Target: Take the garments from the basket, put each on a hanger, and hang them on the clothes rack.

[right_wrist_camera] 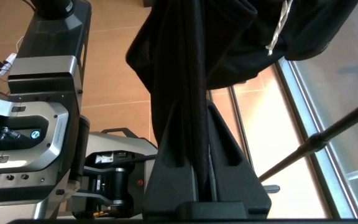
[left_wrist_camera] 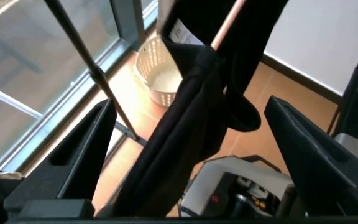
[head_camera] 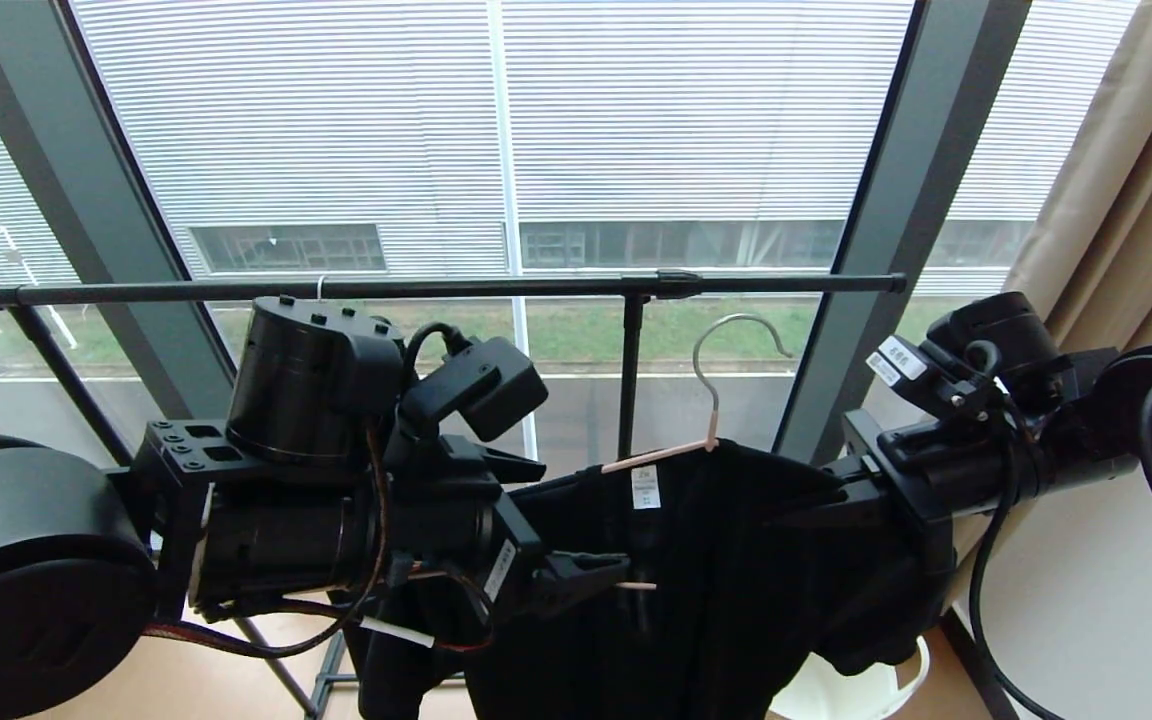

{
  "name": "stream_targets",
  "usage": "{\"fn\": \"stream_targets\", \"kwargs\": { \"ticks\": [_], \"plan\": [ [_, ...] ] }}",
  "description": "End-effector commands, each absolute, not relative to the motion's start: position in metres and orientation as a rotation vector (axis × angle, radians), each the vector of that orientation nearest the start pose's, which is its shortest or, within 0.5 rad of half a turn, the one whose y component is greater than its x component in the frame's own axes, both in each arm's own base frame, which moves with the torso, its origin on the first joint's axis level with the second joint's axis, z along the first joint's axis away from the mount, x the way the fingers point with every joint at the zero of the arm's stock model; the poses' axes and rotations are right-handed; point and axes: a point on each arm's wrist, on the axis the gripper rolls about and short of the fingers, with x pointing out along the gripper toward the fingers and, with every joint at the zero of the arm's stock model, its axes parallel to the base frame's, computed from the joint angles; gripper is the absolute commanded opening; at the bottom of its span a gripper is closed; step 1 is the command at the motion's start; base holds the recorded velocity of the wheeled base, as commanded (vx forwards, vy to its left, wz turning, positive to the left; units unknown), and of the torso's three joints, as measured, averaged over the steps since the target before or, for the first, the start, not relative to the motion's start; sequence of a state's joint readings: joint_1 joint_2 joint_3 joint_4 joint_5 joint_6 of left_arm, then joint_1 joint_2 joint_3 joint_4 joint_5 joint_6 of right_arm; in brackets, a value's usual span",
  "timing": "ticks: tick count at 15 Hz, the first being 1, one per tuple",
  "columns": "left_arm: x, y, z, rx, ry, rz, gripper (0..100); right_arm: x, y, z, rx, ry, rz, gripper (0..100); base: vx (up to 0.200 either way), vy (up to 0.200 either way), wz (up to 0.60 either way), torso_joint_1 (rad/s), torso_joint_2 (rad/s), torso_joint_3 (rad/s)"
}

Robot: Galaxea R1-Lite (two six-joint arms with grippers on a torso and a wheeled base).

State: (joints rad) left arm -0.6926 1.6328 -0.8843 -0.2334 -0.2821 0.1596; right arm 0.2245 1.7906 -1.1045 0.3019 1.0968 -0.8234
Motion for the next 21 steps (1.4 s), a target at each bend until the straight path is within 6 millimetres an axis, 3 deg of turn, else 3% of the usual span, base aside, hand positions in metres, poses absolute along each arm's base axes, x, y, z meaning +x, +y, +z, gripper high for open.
{"fn": "stream_targets", "kwargs": {
  "ticks": [1,5,6,14,15,21],
  "plan": [
    [0.216,-0.189,0.177,0.260,0.479,-0.999,100,0.285,0.085,0.167,-0.212,0.386,1.476,0,0.000,0.000,0.00,0.000,0.00,0.000],
    [0.215,-0.191,0.169,0.270,0.504,-1.005,100,0.283,0.085,0.165,-0.228,0.376,1.483,0,0.000,0.000,0.00,0.000,0.00,0.000],
    [0.215,-0.191,0.169,0.270,0.504,-1.007,0,0.283,0.085,0.165,-0.228,0.376,1.483,0,0.000,0.000,0.00,0.000,0.00,0.000],
    [0.211,-0.187,0.173,0.267,0.490,-1.005,0,0.281,0.083,0.164,-0.248,0.356,1.488,0,0.000,0.000,0.00,0.000,0.00,0.000],
    [0.209,-0.185,0.174,0.267,0.488,-1.005,0,0.281,0.083,0.166,-0.258,0.342,1.483,100,0.000,0.000,0.00,0.000,0.00,0.000],
    [0.193,-0.164,0.179,0.252,0.440,-0.977,0,0.288,0.067,0.172,-0.281,0.291,1.414,100,0.000,0.000,0.00,0.000,0.00,0.000]
  ]
}}
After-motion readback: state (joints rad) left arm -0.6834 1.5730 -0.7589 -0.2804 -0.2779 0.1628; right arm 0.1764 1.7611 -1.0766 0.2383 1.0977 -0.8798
